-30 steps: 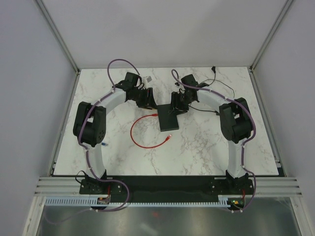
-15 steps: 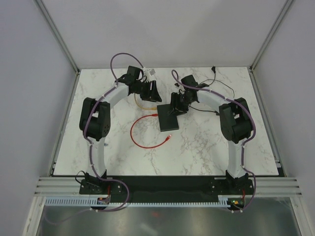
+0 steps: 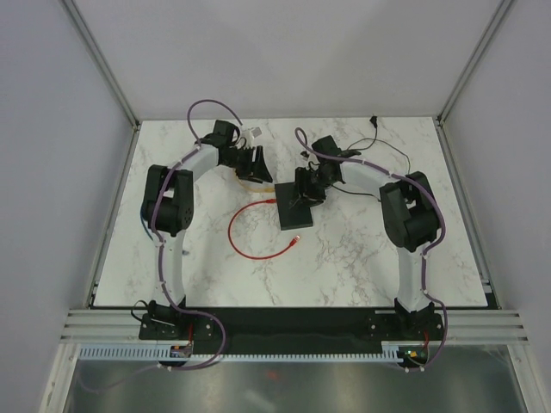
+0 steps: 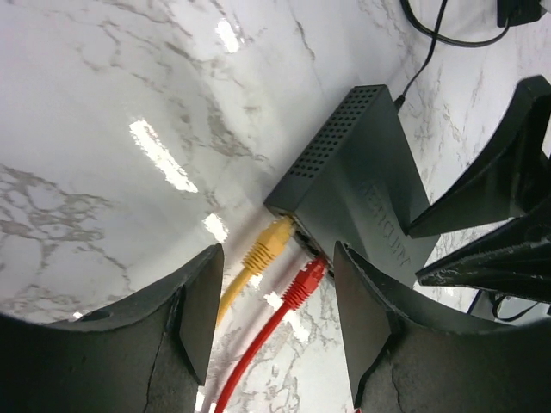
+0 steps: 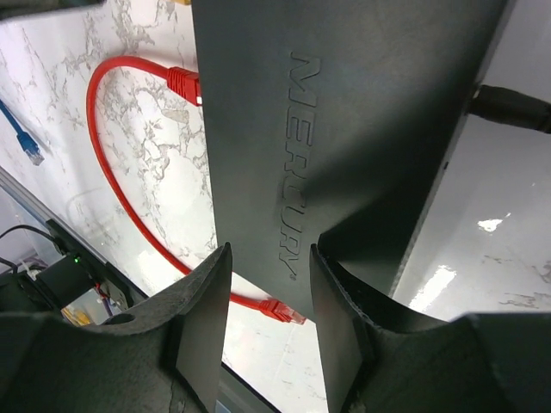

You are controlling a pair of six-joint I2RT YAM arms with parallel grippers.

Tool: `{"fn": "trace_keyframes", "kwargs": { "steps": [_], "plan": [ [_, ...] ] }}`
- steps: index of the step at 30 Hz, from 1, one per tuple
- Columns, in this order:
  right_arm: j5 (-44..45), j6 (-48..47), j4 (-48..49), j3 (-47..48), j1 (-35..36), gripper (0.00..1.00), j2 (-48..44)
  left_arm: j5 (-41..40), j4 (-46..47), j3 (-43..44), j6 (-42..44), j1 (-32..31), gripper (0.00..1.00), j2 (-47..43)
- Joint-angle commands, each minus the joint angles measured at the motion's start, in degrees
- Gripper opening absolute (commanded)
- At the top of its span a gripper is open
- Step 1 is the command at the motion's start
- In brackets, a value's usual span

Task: Pull the plug from the switch port

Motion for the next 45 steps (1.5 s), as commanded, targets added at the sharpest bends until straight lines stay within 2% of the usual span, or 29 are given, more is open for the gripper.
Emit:
{"fn": "trace_keyframes", "kwargs": {
  "steps": [1,12,27,31,40,45],
  "plan": [
    [0.65,-0.25,-0.47,1.74,0.82,0.49,0.29,4.39,-0.4,4.01,2.43,0.77,0.61,3.12],
    [1.52,-0.51,-0.65,1.57,1.09,0.49,0.81,5.18,-0.31,5.34,0.14,0.07,0.55,6.82],
    [1.44,-1.04,-0.65,1.74,1.09,0.49,1.78,4.22,-0.31,-0.2,0.41,-0.98,0.46,4.97],
    [1.44,-0.95,-0.73,2.01,1.17,0.49,1.96,1.67,-0.4,-0.64,-0.91,-1.42,0.46,5.15],
    [1.79,-0.86,-0.73,2.1,1.17,0.49,1.96,-1.23,-0.93,0.59,-3.55,-1.95,0.36,6.73],
    [2.23,-0.69,-0.73,2.45,1.79,0.49,2.66,-1.14,-1.81,1.82,-4.69,-2.21,0.27,7.61]
  ]
}}
